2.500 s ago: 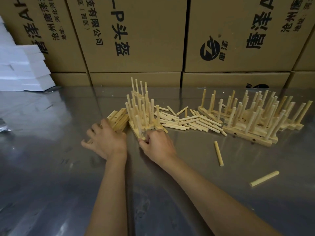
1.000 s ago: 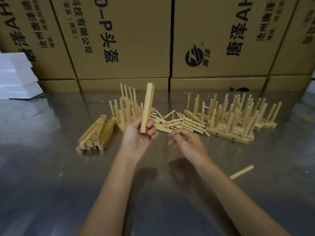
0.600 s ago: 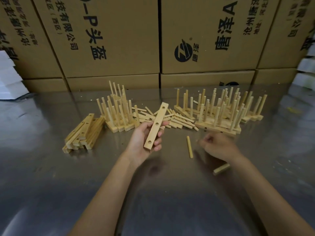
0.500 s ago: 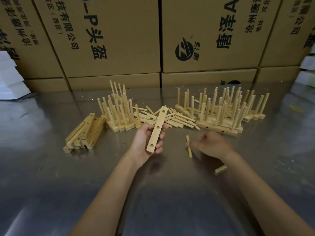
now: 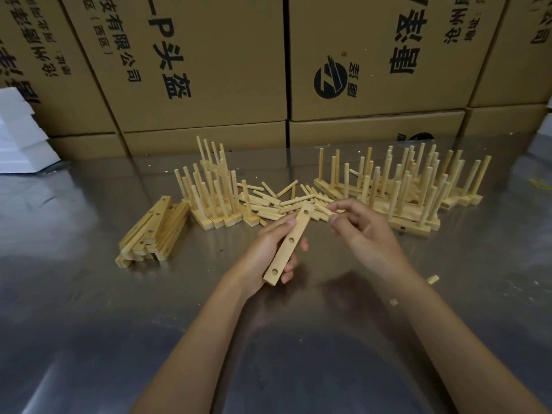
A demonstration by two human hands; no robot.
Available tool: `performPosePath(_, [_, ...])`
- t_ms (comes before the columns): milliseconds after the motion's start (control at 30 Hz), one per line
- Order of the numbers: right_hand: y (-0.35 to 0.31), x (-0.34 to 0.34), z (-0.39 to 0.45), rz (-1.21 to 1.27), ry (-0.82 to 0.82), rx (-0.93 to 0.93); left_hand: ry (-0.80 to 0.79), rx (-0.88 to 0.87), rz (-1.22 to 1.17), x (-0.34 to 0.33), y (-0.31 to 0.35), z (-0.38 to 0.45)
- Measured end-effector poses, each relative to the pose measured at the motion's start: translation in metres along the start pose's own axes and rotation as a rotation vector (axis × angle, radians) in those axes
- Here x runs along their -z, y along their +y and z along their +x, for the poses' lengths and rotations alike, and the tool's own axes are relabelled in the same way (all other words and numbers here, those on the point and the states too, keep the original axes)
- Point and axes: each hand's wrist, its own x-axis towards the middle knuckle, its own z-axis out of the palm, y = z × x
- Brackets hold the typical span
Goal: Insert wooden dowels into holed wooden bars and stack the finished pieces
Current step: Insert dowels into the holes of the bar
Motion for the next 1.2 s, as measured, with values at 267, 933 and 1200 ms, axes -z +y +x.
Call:
performPosePath(267, [-0.001,-0.002,-0.005,-0.237,0.112,0.169,0.037,-0.023,-0.039,-0.006,-0.003,0.002])
performPosePath(933, [0.008,-0.007,-0.012,-0.361,0.162,0.184,0.051,-0.093,0.147,-0.002,-0.004,0.001])
performPosePath(1200, [0.005,-0.004,-0.003,-0.319,0.118,0.067,0.123,-0.105,0.163,-0.008,-0.004,0.003])
